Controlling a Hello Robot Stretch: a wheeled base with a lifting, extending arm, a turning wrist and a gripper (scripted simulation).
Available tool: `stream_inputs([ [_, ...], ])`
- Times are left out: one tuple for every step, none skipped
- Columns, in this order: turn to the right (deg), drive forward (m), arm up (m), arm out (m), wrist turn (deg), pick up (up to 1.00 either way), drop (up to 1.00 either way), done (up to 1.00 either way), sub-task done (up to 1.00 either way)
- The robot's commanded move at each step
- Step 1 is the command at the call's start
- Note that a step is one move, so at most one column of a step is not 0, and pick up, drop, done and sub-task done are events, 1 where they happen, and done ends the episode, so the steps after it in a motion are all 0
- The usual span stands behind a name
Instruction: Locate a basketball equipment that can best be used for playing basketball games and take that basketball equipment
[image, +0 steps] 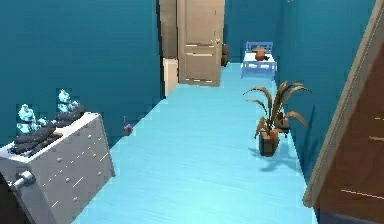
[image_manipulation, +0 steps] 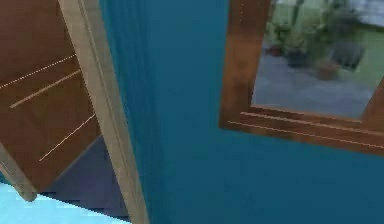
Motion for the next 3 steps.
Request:
stream_inputs([
  [27.0,0.0,0.0,0.0,0.0,0.0,0.0,0.0,0.0],
  [0.0,0.6,0.0,0.0,0.0,0.0,0.0,0.0,0.0],
  [-39.0,0.0,0.0,0.0,0.0,0.0,0.0,0.0,0.0],
])
